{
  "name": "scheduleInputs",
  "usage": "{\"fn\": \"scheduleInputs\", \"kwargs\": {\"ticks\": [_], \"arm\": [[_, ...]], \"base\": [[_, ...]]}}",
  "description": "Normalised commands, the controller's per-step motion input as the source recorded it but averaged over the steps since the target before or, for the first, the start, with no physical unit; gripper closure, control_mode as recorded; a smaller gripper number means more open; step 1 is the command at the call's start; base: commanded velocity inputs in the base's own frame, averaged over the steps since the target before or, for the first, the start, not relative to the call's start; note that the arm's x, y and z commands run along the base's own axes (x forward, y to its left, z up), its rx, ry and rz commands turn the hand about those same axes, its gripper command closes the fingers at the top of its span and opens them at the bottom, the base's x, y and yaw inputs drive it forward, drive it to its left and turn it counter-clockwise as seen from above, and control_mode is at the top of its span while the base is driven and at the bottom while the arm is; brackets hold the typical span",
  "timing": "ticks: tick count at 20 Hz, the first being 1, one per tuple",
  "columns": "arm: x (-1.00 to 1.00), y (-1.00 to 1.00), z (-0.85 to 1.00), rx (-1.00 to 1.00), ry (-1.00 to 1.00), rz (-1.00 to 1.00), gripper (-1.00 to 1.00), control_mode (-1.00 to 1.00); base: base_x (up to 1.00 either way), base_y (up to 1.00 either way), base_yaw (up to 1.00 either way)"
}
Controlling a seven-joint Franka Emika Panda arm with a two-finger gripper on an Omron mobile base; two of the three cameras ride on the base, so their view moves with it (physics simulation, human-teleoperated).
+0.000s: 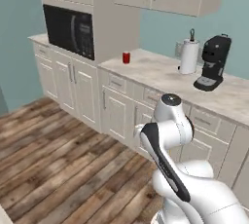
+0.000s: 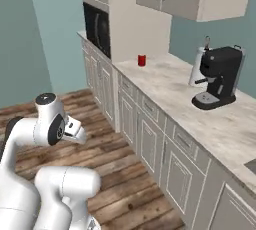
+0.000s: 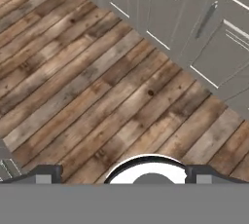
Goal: Four empty soda cans are scattered around the kitchen. Gather all the cans and cluster them next to the stove for recycling.
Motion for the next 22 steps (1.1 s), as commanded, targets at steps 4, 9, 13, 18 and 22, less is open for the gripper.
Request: {"fn": "scheduleInputs", "kwargs": {"ticks": [4, 9, 13, 18, 22], "arm": [[0.00, 0.00, 0.00, 0.00, 0.00, 0.00, -1.00, 1.00], [0.00, 0.00, 0.00, 0.00, 0.00, 0.00, -1.00, 1.00], [0.00, 0.00, 0.00, 0.00, 0.00, 0.00, -1.00, 1.00], [0.00, 0.00, 0.00, 0.00, 0.00, 0.00, -1.00, 1.00], [0.00, 0.00, 0.00, 0.00, 0.00, 0.00, -1.00, 1.00]], "base": [[0.00, 0.05, -0.99], [0.45, 0.23, -0.50], [0.75, 0.26, -0.06], [0.75, 0.25, -0.04], [0.71, 0.26, -0.18]]}}
